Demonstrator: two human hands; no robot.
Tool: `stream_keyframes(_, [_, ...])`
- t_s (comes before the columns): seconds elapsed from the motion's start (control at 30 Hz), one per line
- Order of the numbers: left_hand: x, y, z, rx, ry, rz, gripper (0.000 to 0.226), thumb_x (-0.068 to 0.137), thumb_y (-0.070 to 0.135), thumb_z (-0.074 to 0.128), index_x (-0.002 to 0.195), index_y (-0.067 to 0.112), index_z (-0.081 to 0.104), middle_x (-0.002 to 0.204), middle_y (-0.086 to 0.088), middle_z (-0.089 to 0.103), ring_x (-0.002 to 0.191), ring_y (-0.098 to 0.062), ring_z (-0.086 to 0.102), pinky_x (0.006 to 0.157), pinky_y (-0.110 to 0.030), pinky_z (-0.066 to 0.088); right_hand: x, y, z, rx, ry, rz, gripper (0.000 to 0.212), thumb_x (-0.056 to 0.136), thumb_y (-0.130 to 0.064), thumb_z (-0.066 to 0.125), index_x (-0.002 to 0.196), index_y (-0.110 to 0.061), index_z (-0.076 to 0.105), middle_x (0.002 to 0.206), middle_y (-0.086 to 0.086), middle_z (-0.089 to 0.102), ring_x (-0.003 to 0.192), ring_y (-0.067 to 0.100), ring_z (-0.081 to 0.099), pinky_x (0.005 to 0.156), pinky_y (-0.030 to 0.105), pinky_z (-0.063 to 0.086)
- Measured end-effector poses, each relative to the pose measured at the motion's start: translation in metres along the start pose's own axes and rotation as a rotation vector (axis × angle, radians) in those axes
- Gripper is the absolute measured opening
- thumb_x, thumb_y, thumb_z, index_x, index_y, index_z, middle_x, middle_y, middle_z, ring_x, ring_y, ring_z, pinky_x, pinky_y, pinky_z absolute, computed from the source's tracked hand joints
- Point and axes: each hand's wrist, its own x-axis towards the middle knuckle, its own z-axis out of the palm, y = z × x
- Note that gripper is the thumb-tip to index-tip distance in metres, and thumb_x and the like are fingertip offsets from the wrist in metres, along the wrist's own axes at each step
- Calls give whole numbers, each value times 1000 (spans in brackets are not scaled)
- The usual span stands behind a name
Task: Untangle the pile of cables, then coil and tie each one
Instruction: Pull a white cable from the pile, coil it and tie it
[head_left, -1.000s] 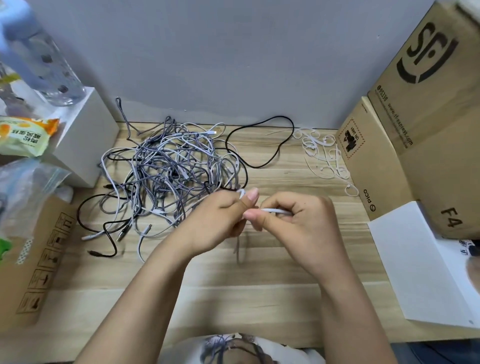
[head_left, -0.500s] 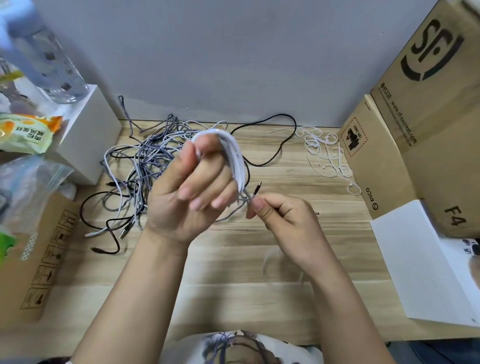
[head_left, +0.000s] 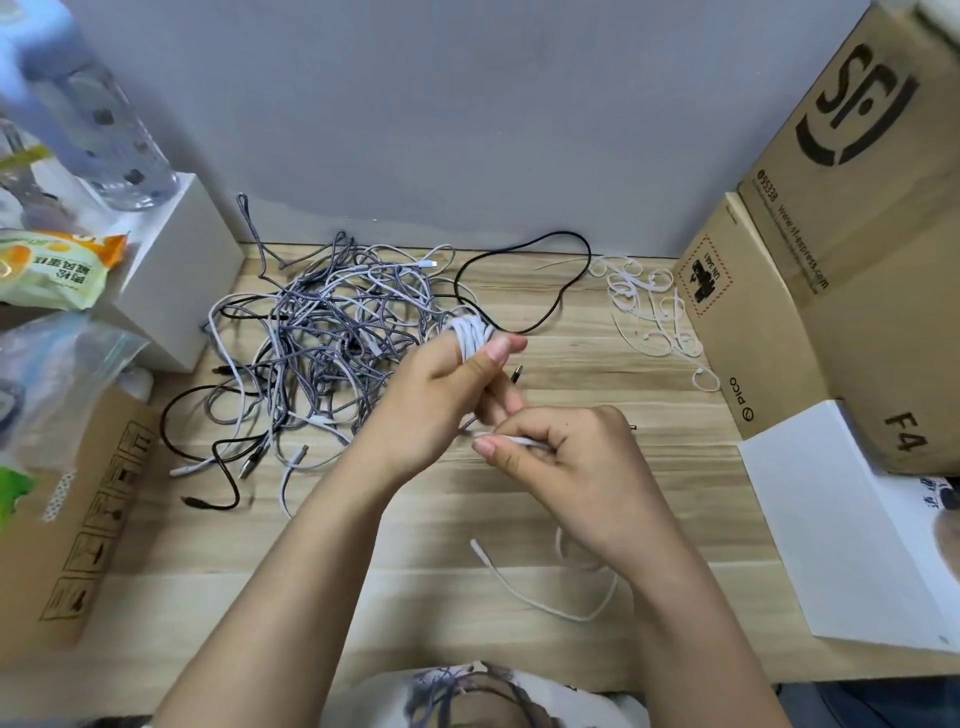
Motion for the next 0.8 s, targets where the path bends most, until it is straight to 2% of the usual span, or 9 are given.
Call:
stream_keyframes(0.07, [-4,-6,-6,172,-69,-44,21,94,31,50,89,16,64,48,3,55,46,-13,49,50,-20,40,1,-2,-6,49,31,-22,19,79,-44,62,76,-27,72,62,-4,67,62,14,61,64,36,49])
stream_keyframes(0.17, [-14,-12,-10,160,-296,-154,37,89,39,43,71,18,68,40,6,38,41,-11,35,49,-27,34,3,-2,-15,71,135,-34,11,76,-43,67,74,-32,70,56,-1,64,53,15,52,54,31,43])
stream_keyframes(0.27, [-20,-12,-17,-134,-478,-231,48,89,51,45,82,12,72,41,8,29,38,-7,26,45,-22,34,4,-1,-12,115,188,-56,5,76,-46,63,76,-43,67,54,4,60,51,20,48,51,32,39])
stream_keyframes(0.33, [-21,-11,-20,-381,-626,-240,58,89,57,45,85,4,68,42,9,27,35,-5,20,43,-15,33,5,1,-9,152,201,-67,13,78,-45,60,80,-35,68,61,3,62,56,19,52,55,31,41])
stream_keyframes(0.47, [-17,-6,-17,-797,-880,-138,55,97,47,36,92,-1,61,42,7,21,35,-7,14,45,-17,34,9,3,-7,228,171,-67,27,84,-47,51,64,-30,58,62,7,56,59,21,49,59,34,40])
stream_keyframes(0.53, [-16,0,-13,-947,-890,-58,46,100,38,36,99,-3,57,45,5,20,37,-8,17,49,-23,35,10,3,-5,258,129,-62,26,88,-42,52,67,-27,58,56,-4,52,54,3,42,56,27,36])
stream_keyframes(0.63, [-14,11,-8,-1131,-769,-6,34,100,26,40,105,-5,52,52,3,31,43,-12,28,56,-28,35,10,3,-1,270,51,-24,27,91,-34,46,66,-34,57,50,-21,49,53,-1,45,56,13,30])
stream_keyframes(0.7, [-11,17,-7,-1191,-651,9,32,100,22,40,108,-7,50,57,0,35,49,-14,32,58,-28,34,8,4,0,207,10,10,30,90,-38,43,63,-32,56,48,-18,46,51,2,42,54,18,30])
stream_keyframes(0.8, [-5,20,-10,-1230,-494,-7,35,100,21,38,116,-9,49,59,-2,37,51,-14,35,61,-29,39,7,5,3,46,-47,45,23,88,-44,43,80,-28,58,50,-15,46,53,5,41,55,32,35])
